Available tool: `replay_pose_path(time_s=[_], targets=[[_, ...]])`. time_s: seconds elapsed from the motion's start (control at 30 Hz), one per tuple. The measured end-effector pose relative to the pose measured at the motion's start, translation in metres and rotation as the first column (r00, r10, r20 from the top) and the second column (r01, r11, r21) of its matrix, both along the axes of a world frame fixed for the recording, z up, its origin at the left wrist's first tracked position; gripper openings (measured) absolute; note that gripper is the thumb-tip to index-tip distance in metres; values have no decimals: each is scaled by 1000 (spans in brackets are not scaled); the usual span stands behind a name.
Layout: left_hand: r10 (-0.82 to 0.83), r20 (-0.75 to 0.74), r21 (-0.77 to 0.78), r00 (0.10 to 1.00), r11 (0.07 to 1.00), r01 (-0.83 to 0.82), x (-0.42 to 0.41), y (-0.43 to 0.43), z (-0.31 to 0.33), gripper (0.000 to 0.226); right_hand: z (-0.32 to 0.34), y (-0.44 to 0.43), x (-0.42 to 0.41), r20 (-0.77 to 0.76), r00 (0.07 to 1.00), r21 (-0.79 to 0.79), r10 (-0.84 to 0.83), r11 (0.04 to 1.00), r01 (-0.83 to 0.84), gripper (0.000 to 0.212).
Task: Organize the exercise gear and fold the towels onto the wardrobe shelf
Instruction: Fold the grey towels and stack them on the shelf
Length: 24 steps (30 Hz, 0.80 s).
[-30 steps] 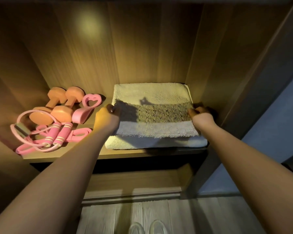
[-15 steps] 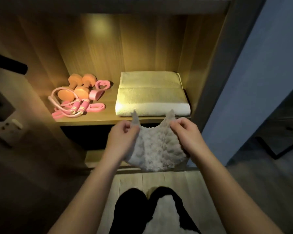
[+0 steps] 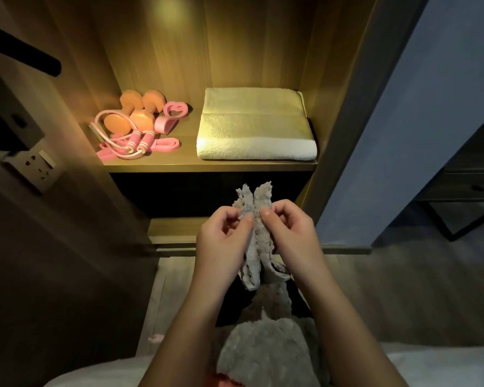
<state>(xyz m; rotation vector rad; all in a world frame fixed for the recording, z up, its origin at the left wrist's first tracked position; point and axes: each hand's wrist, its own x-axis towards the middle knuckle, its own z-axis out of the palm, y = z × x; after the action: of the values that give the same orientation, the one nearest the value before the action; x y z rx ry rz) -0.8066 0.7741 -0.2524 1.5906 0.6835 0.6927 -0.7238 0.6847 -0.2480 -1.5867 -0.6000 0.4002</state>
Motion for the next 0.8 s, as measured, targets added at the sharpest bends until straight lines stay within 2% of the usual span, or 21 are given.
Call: replay_pose_path(time_s=[0.13,0.4,0.57,0.67,0.8], targets=[[36,32,-53,999,998,-35,-8,2,2,10,0,-3,-1,-17,999,34,-39,999,39,21],[-8,6,-11,1000,1000,8,-11,-1,5,6,1,0,-9,29,999,37,34,999,-35,17],[9,-20,26,1000,1000,-8,-17,-2,5,9,-2,-3,-8,-161,986,85,50,996,-36,43],[25,-59,59,998,998,-22,-19,-3,7,30,-1,-3,-9,-232,969,142,89,988,-57,50],[31,-83,107,996,994,-22,-22,2,6,11,-4,-3,-9,-278,952,201,130,977,-74,50]])
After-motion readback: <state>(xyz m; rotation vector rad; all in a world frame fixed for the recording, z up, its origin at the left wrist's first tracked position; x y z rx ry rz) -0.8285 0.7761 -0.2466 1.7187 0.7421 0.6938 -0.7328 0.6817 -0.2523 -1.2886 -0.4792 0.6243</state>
